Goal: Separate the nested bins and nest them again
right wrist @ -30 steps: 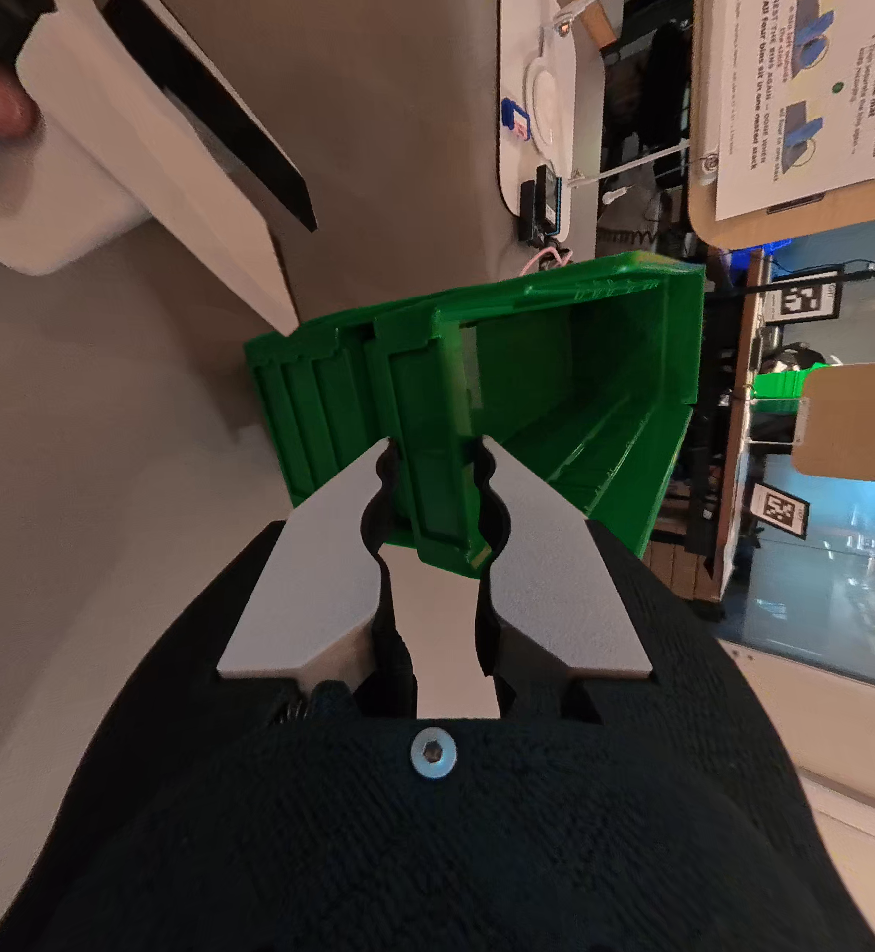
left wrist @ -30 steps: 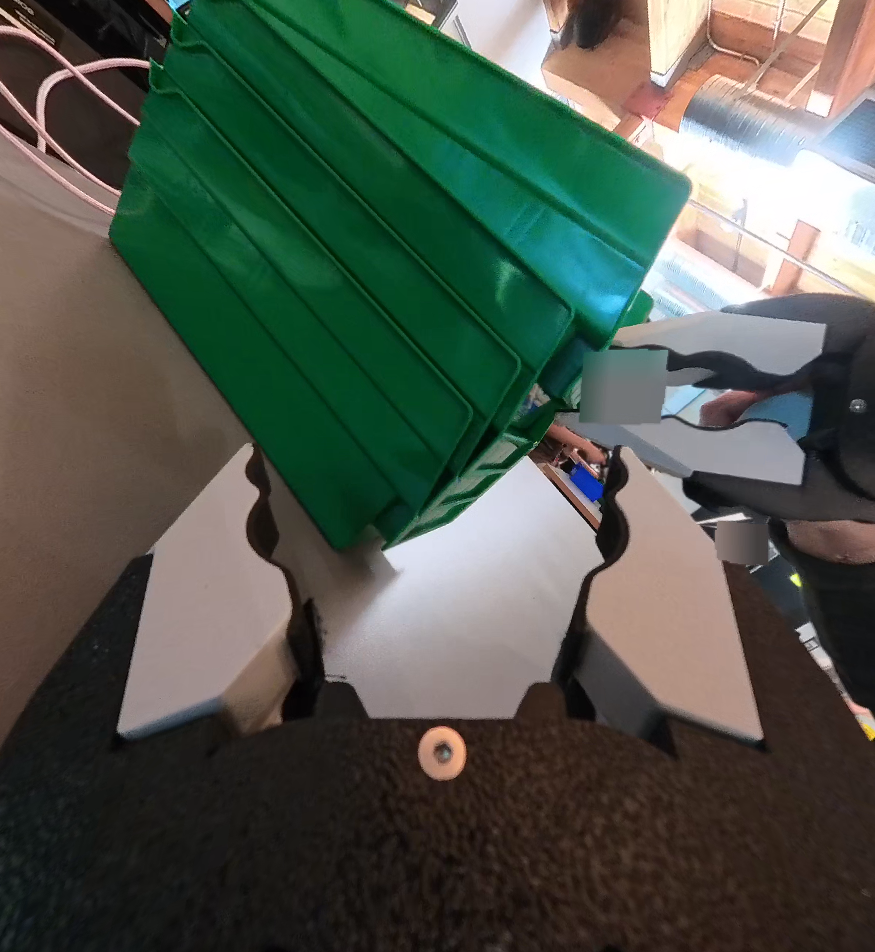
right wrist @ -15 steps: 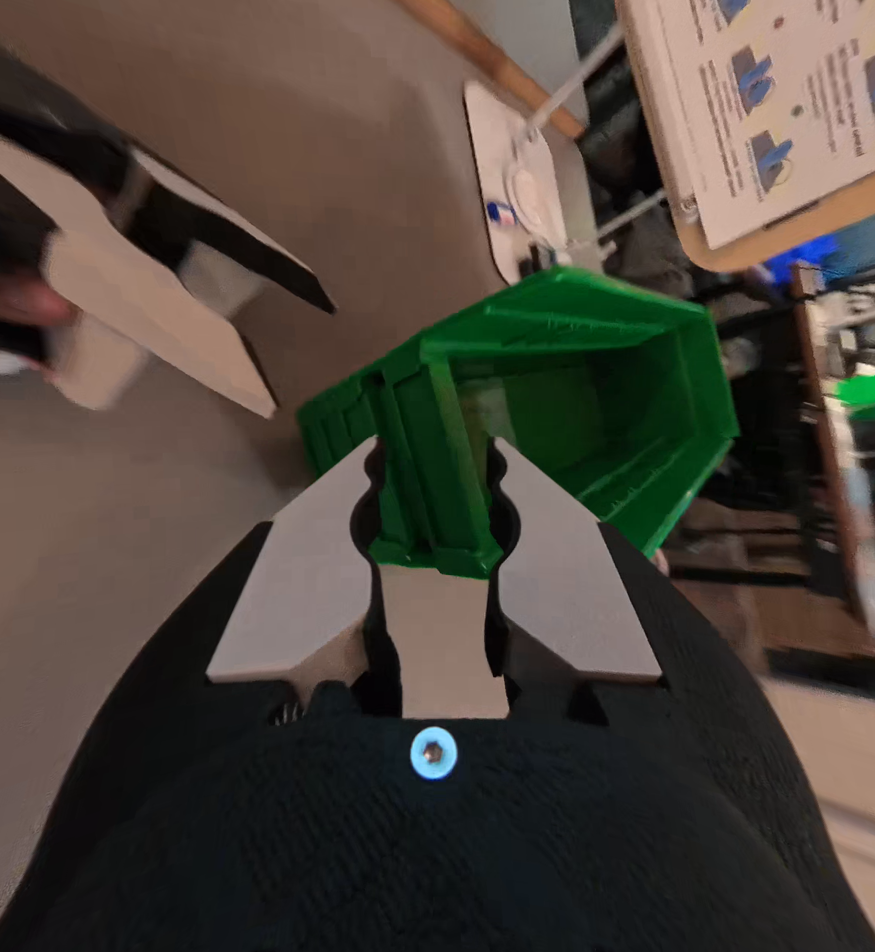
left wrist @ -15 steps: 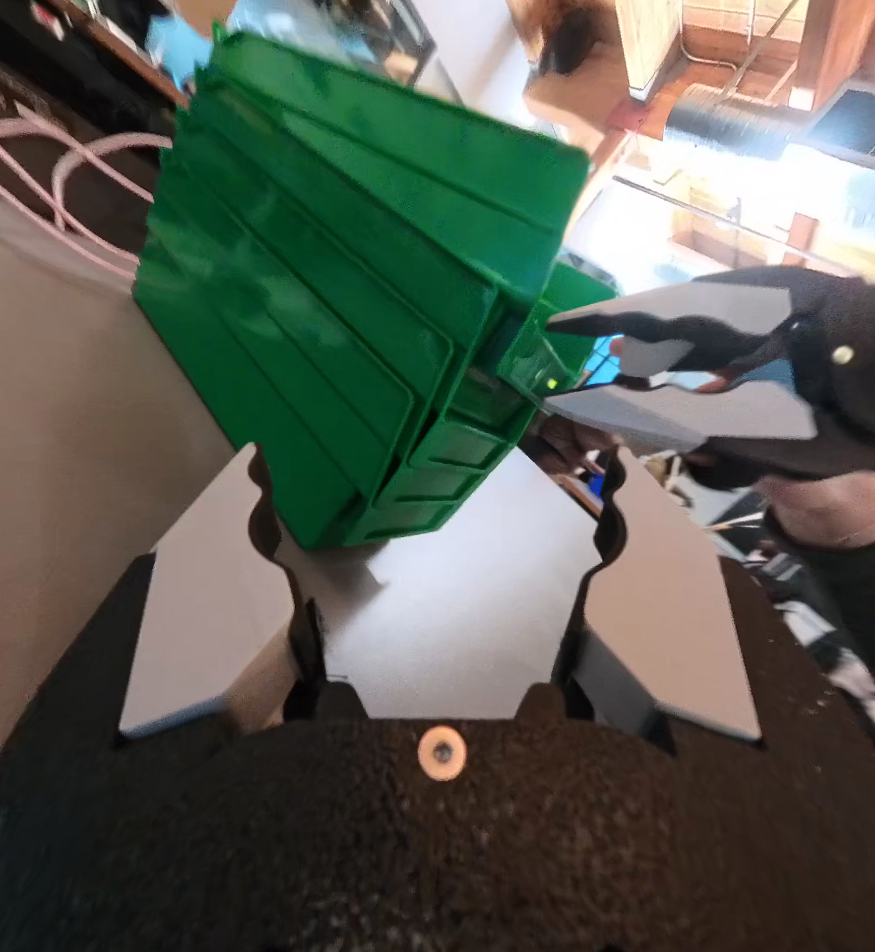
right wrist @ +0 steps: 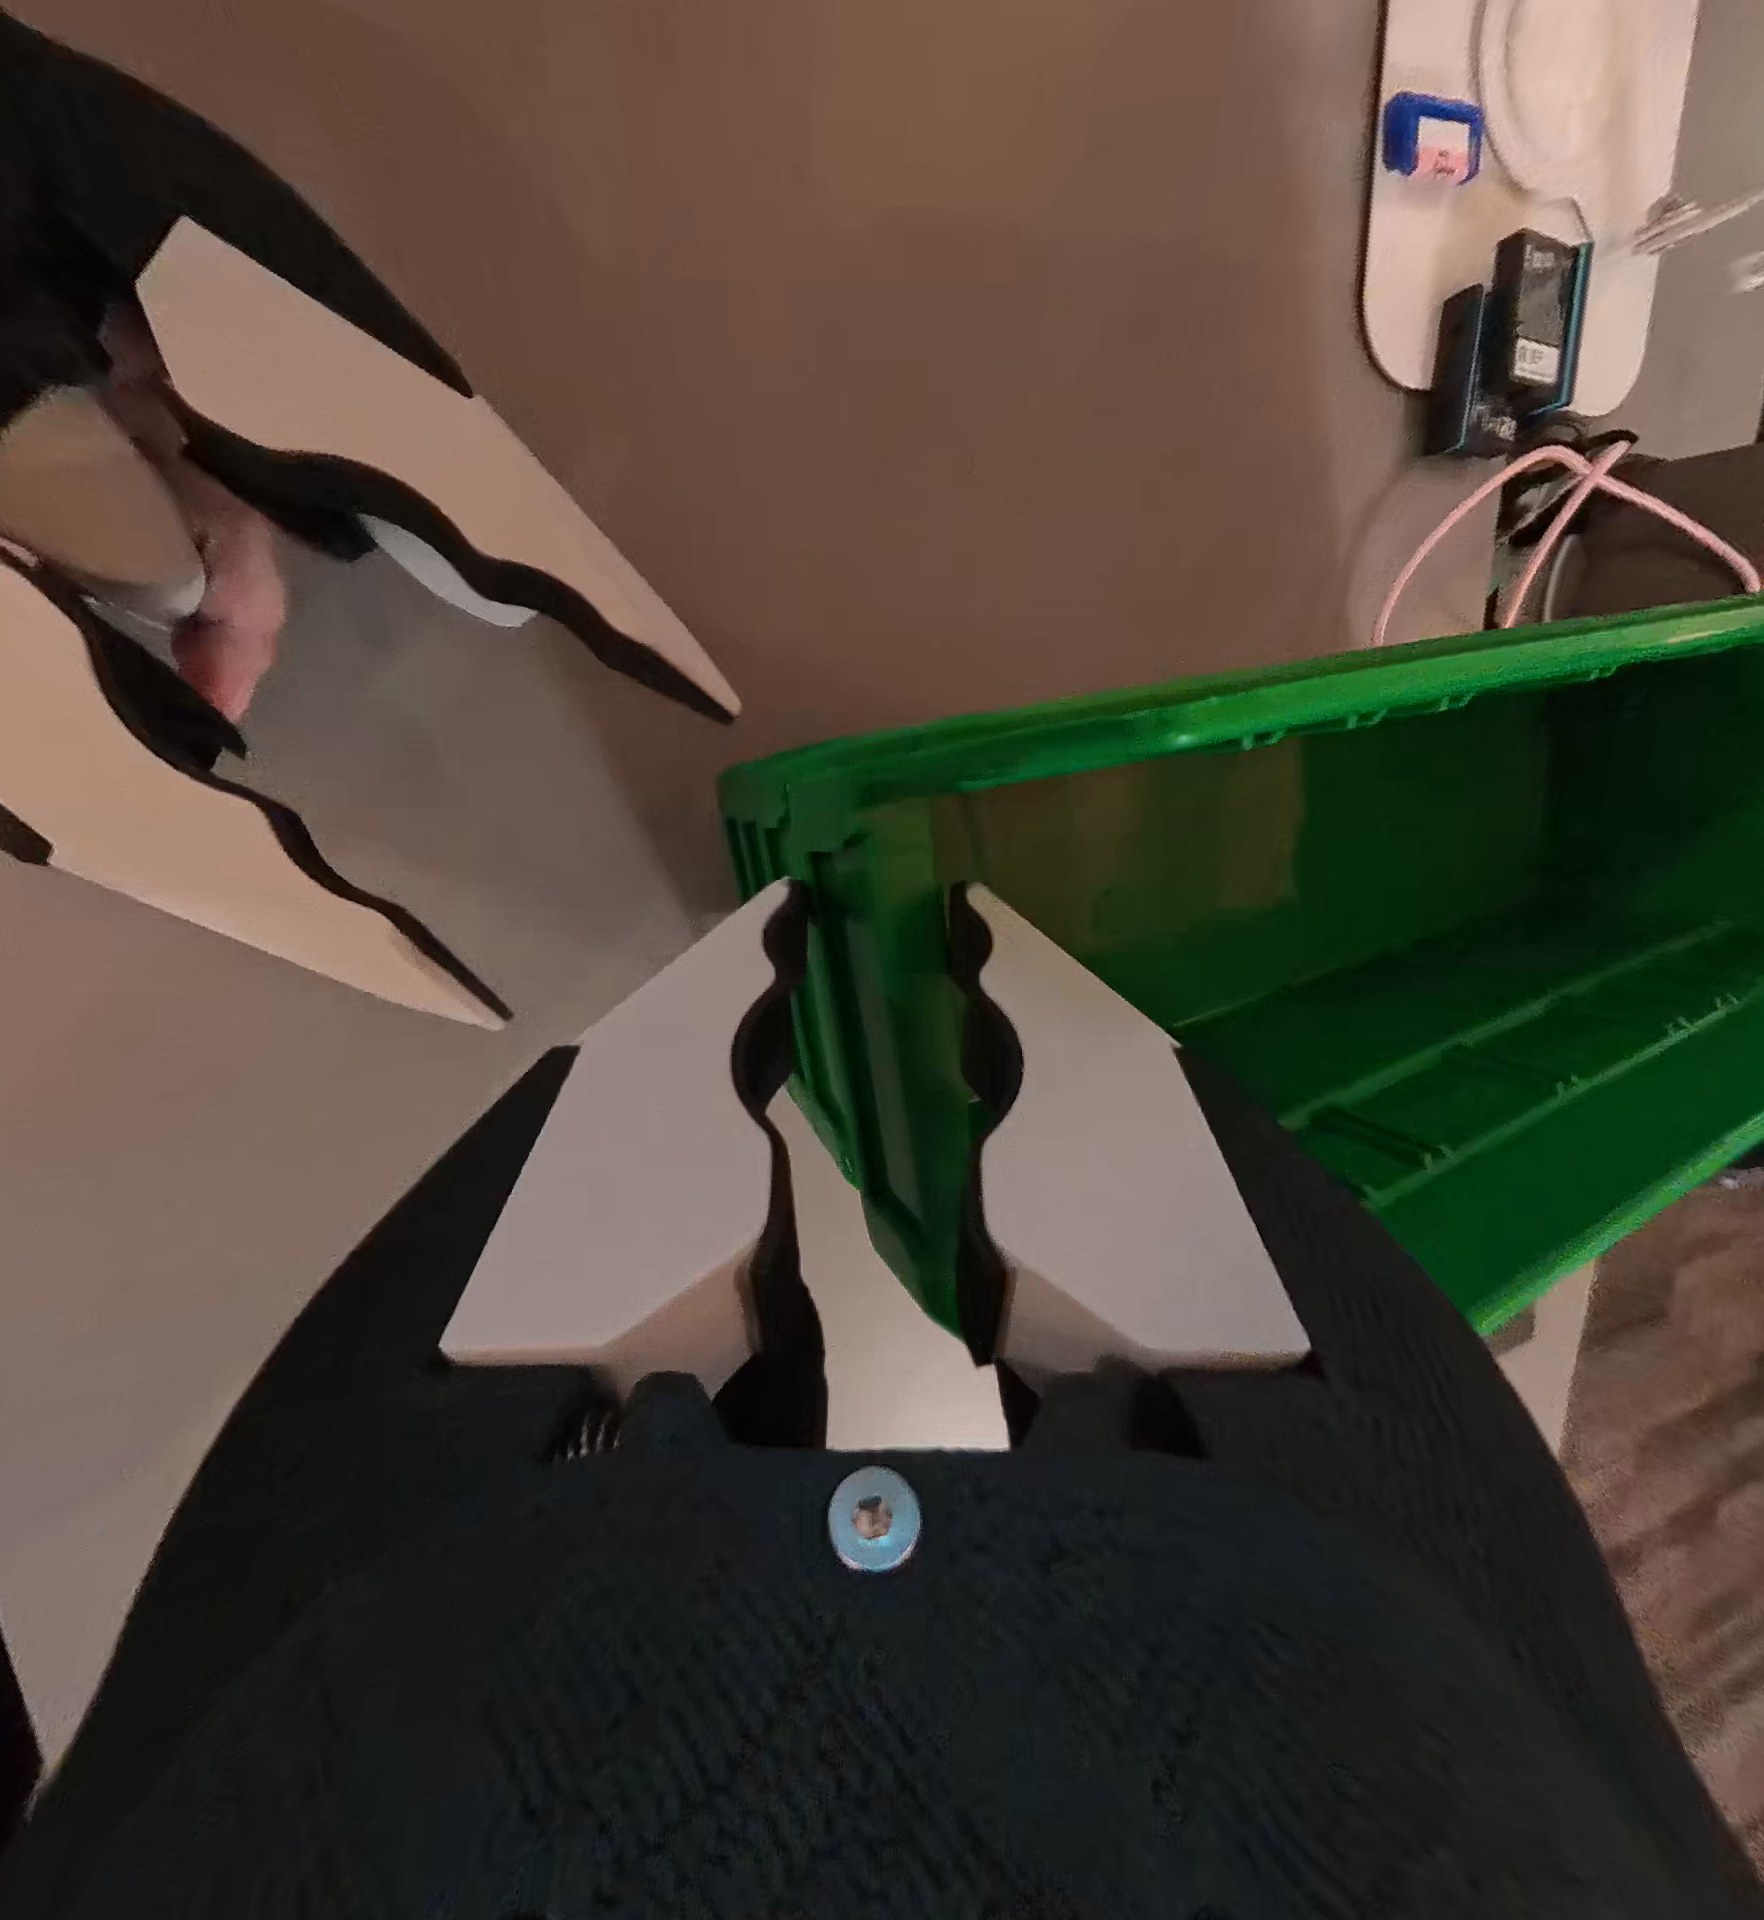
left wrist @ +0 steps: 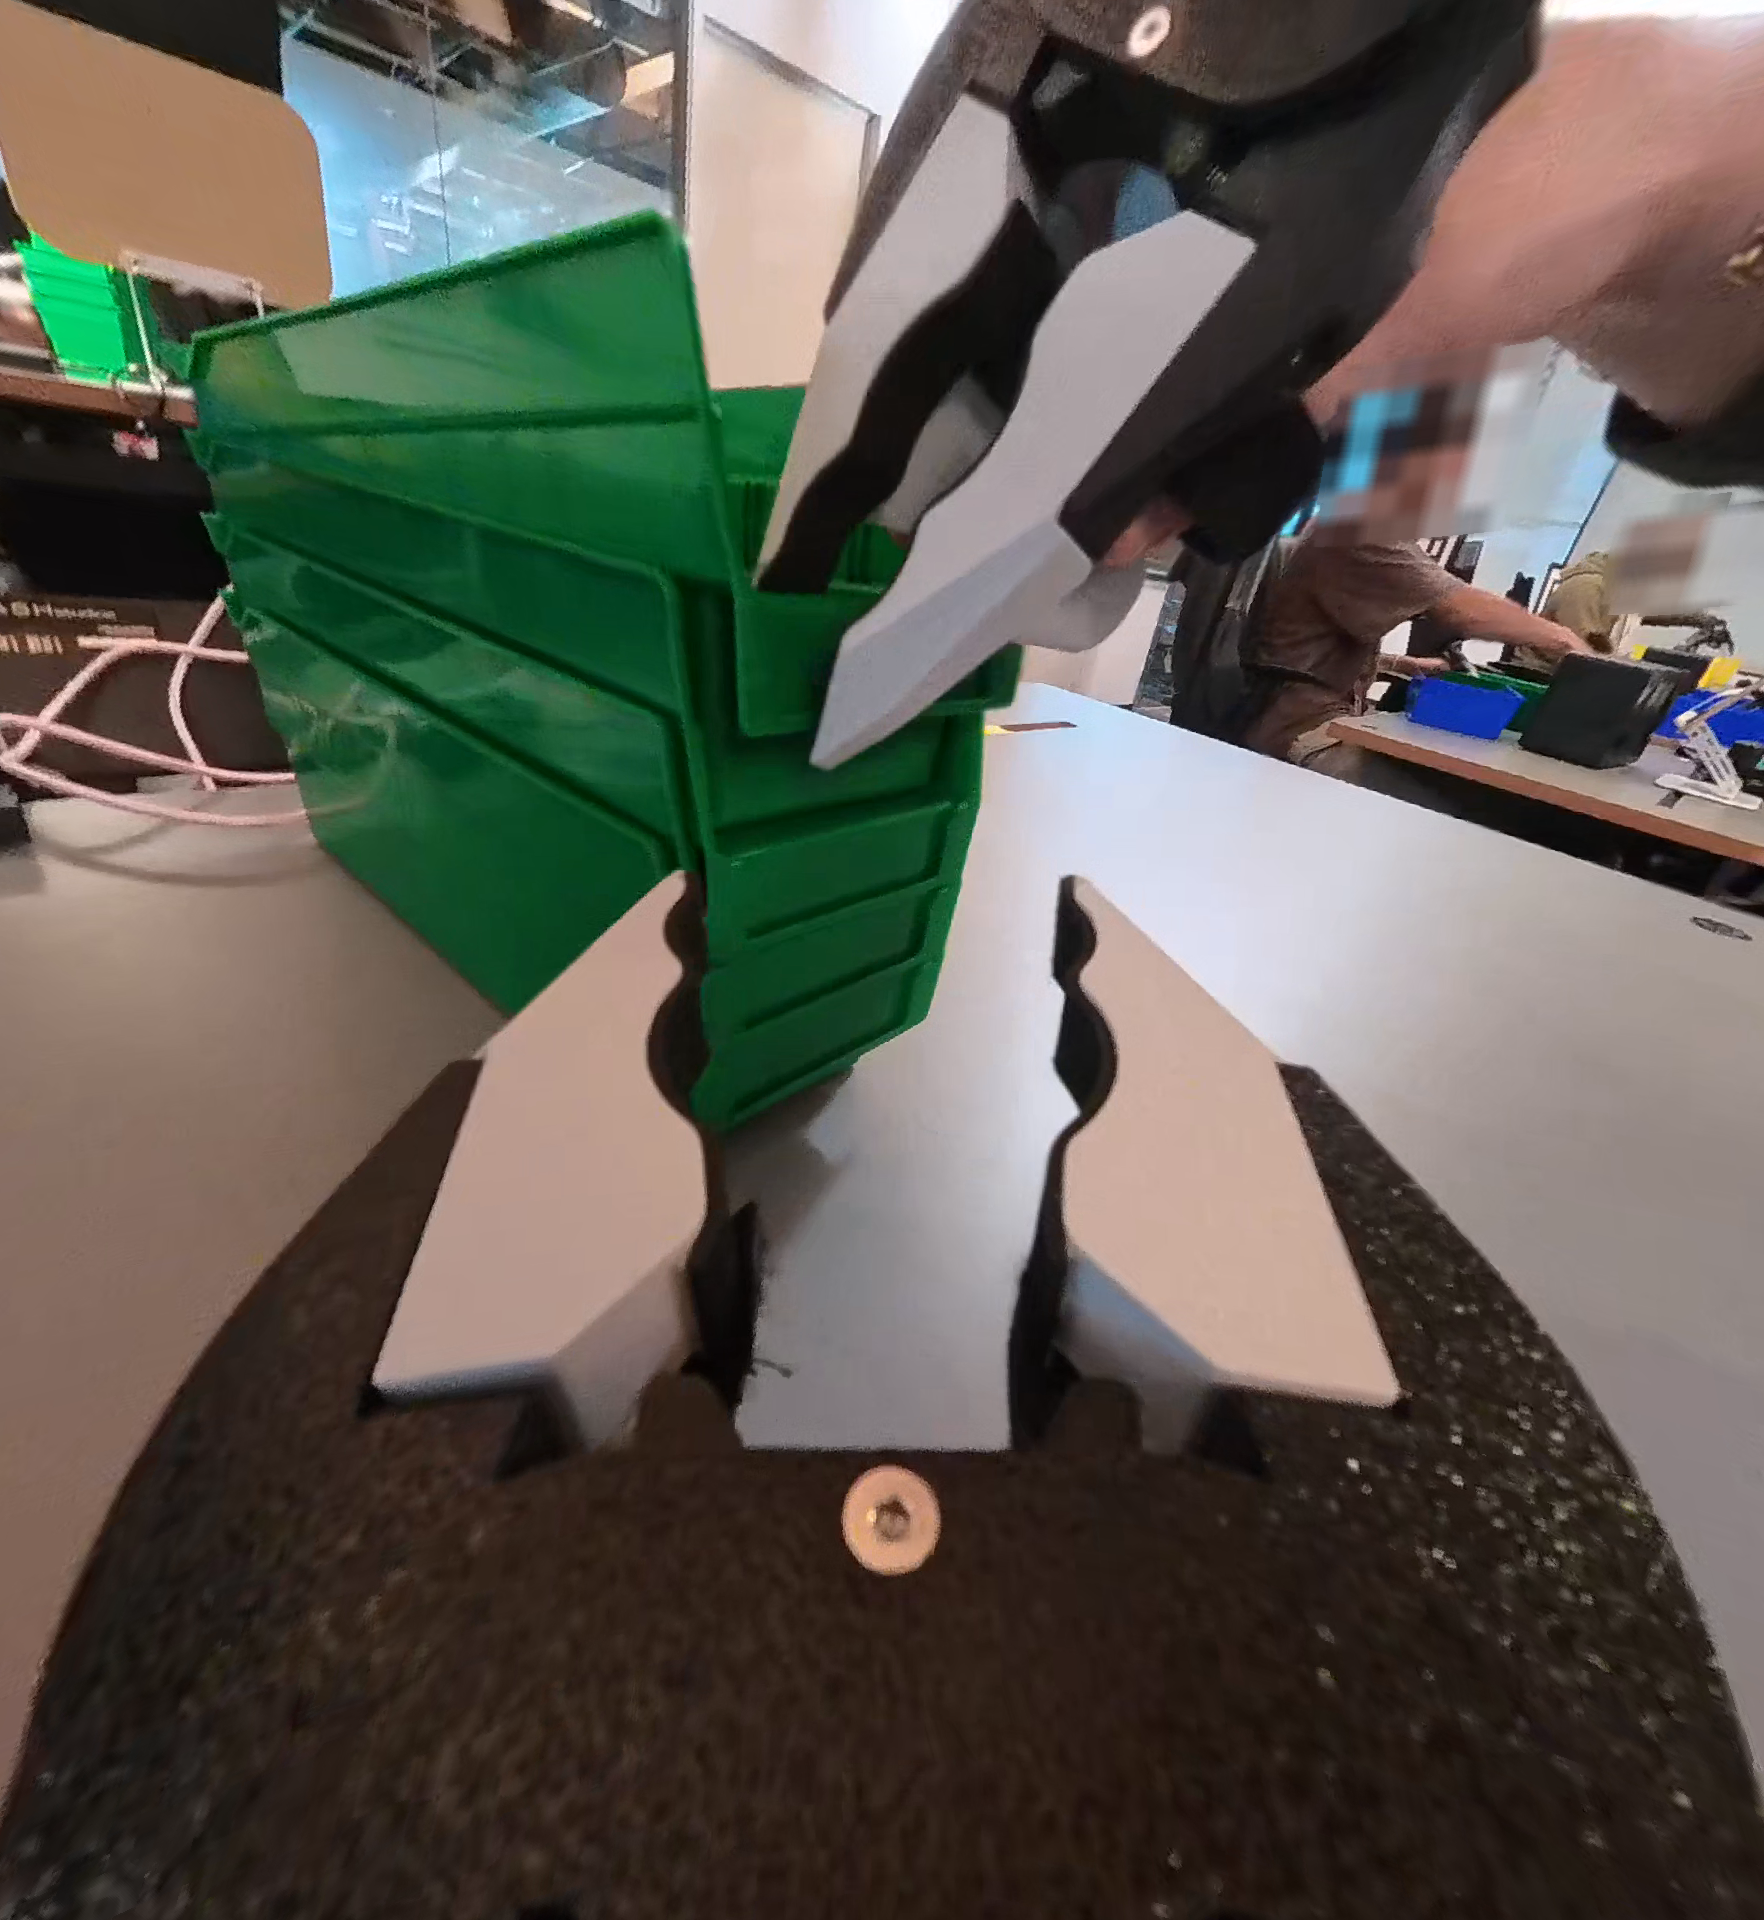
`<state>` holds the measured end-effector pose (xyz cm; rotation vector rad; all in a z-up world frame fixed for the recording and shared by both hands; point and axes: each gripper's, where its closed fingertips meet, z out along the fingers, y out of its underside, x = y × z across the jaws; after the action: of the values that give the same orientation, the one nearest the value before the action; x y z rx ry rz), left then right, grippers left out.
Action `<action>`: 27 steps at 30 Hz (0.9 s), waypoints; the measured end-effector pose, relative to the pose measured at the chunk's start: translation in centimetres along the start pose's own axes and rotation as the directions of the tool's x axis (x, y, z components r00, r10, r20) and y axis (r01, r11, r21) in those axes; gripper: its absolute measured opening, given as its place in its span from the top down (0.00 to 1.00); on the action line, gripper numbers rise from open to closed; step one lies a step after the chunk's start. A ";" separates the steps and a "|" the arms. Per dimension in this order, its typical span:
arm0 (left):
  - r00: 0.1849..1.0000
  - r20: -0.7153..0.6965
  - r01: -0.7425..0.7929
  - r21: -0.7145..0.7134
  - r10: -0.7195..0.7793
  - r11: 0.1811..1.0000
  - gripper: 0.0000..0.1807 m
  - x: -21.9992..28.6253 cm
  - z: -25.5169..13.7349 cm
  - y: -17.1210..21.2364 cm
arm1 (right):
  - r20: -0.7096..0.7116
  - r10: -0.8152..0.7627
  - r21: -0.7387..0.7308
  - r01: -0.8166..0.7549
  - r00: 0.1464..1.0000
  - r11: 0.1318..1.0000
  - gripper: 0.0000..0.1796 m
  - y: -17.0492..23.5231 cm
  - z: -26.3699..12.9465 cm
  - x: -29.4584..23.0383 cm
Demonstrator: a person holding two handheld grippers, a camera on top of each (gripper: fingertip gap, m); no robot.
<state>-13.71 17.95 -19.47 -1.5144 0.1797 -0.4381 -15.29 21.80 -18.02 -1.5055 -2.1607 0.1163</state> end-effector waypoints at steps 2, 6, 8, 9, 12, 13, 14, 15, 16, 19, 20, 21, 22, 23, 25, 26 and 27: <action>0.999 0.018 0.034 0.000 -0.034 0.999 0.57 -0.4 0.1 0.1 | -0.001 0.019 -0.006 -0.019 1.000 1.000 0.86 -0.2 0.1 -0.1; 0.991 0.107 0.087 -0.031 -0.083 0.996 0.31 -1.8 0.4 0.8 | 0.034 0.112 -0.002 -0.112 0.993 0.994 0.86 -0.4 -0.2 -0.9; 0.983 0.155 0.116 -0.096 -0.100 0.989 0.14 -2.3 0.9 2.0 | 0.039 0.153 -0.011 -0.153 0.987 0.988 0.86 -0.7 -0.4 -1.5; 0.978 0.183 0.126 -0.132 -0.100 0.983 0.12 -2.4 1.1 2.7 | 0.040 0.176 -0.016 -0.175 0.984 0.984 0.86 -0.9 -0.5 -1.8; 0.975 0.218 0.074 -0.189 -0.032 0.979 0.12 -1.3 2.2 3.5 | 0.033 0.219 -0.033 -0.218 0.975 0.975 0.86 -1.6 -0.6 -2.7; 0.973 0.230 0.045 -0.206 0.004 0.977 0.12 -0.9 2.6 3.7 | 0.028 0.229 -0.038 -0.228 0.973 0.973 0.86 -1.8 -0.6 -3.0; 0.968 0.247 0.014 -0.224 0.043 0.975 0.12 -0.5 2.8 3.9 | 0.026 0.238 -0.043 -0.237 0.971 0.971 0.86 -2.1 -0.6 -3.2; 0.959 0.270 -0.014 -0.240 0.081 0.971 0.12 -0.3 3.0 4.1 | 0.023 0.245 -0.047 -0.244 0.969 0.969 0.86 -2.3 -0.6 -3.4; 0.947 0.300 -0.038 -0.252 0.115 0.967 0.12 -0.4 3.1 4.2 | 0.021 0.247 -0.050 -0.246 0.969 0.968 0.86 -2.5 -0.6 -3.7; 0.914 0.380 -0.055 -0.225 0.139 0.973 0.12 -0.9 3.0 3.7 | 0.015 0.232 -0.057 -0.231 0.973 0.971 0.86 -3.1 -0.6 -4.3; 0.913 0.387 -0.053 -0.206 0.131 0.977 0.12 -1.1 3.0 3.4 | 0.010 0.223 -0.058 -0.222 0.975 0.973 0.86 -3.3 -0.6 -4.4; 0.911 0.392 -0.051 -0.202 0.129 0.978 0.18 -1.5 2.8 3.3 | 0.009 0.224 -0.060 -0.223 0.975 0.973 0.87 -3.4 -0.6 -4.5; 0.910 0.395 -0.049 -0.203 0.127 0.978 0.26 -2.1 2.4 3.2 | 0.011 0.230 -0.063 -0.229 0.973 0.971 0.87 -3.4 -0.5 -4.5; 0.919 0.375 -0.047 -0.195 0.119 0.980 0.30 -2.3 2.2 3.1 | 0.011 0.234 -0.056 -0.233 0.972 0.971 0.87 -3.6 -0.5 -4.5; 0.929 0.352 -0.045 -0.191 0.111 0.981 0.30 -2.3 2.1 3.1 | 0.004 0.232 -0.054 -0.232 0.973 0.971 0.87 -3.8 -0.5 -4.4; 0.929 0.352 -0.043 -0.195 0.111 0.980 0.30 -2.3 2.1 3.1 | -0.007 0.223 -0.060 -0.223 0.975 0.973 0.87 -3.8 -0.4 -4.4; 0.930 0.351 -0.041 -0.197 0.110 0.979 0.30 -2.2 2.1 3.1 | -0.022 0.211 -0.066 -0.212 0.977 0.975 0.86 -3.8 -0.4 -4.4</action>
<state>-14.45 20.72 -22.76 -1.7390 -0.0113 -0.0756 -17.19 16.32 -17.91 -1.7670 -2.0057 0.1037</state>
